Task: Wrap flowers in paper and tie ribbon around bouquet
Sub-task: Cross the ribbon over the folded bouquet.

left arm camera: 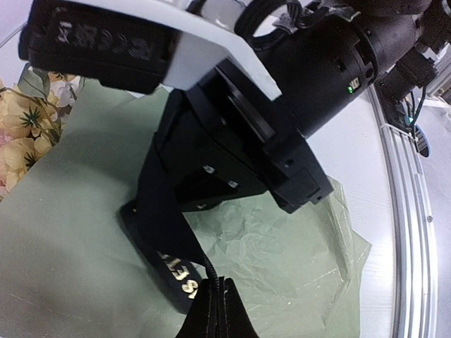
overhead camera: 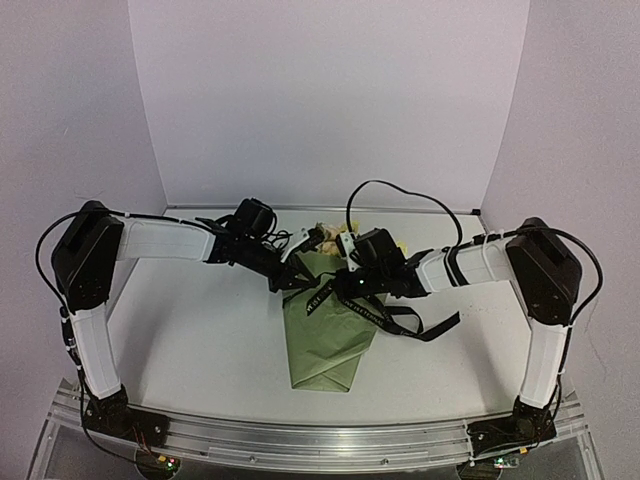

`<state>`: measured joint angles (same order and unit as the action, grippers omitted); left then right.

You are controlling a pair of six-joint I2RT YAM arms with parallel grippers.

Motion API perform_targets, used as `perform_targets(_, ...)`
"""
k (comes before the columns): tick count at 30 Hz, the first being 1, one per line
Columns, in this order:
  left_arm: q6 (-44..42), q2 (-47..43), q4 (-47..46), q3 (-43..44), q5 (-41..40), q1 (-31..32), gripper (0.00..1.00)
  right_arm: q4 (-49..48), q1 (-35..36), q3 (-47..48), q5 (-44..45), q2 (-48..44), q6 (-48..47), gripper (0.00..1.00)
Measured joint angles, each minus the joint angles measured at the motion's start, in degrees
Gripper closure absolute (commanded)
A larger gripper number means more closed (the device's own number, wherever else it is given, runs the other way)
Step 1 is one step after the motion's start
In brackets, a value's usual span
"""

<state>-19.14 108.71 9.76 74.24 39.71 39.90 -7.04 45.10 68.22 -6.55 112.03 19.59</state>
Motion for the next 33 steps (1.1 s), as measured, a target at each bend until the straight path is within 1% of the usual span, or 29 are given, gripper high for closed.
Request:
perform_targets(5, 1.04, 0.03, 1.47, -0.02, 1.81, 0.00, 0.94, -5.03, 0.00, 0.05, 6.26, 0.82, 0.53, 1.00)
perform_targets(9, 1.53, 0.64, 2.67, 0.00, 2.85, 0.01, 0.91, -7.39, 0.01, 0.92, 7.83, 1.87, 2.05, 0.98)
perform_targets(13, 2.15, 2.65, 3.96, 0.06, 3.22, 0.01, 0.91, -8.63, 0.02, 1.04, 7.60, 2.01, 3.77, 0.90)
perform_targets(15, 2.52, 4.35, 4.60, 0.43, 3.20, 0.02, 0.91, -9.22, 0.02, 0.80, 7.34, 2.01, 4.39, 0.85)
perform_targets(19, 2.97, 6.80, 5.22, 0.97, 3.02, 0.01, 0.91, -10.13, 0.02, -1.35, 6.77, 1.82, 5.78, 0.77)
perform_targets(21, 3.21, 7.54, 5.41, 1.50, 2.74, 0.00, 0.89, -10.08, 0.00, -2.81, 5.98, 1.55, 6.23, 0.73)
perform_targets(27, 4.33, 7.96, 5.32, 3.29, 2.05, 0.00, 0.84, -10.08, 0.02, -7.00, 4.29, -0.96, 7.36, 0.70)
perform_targets(33, 4.77, 7.96, 5.46, 3.76, 1.20, 0.02, 0.77, -10.09, 0.02, -9.52, 3.24, -5.61, 8.65, 0.67)
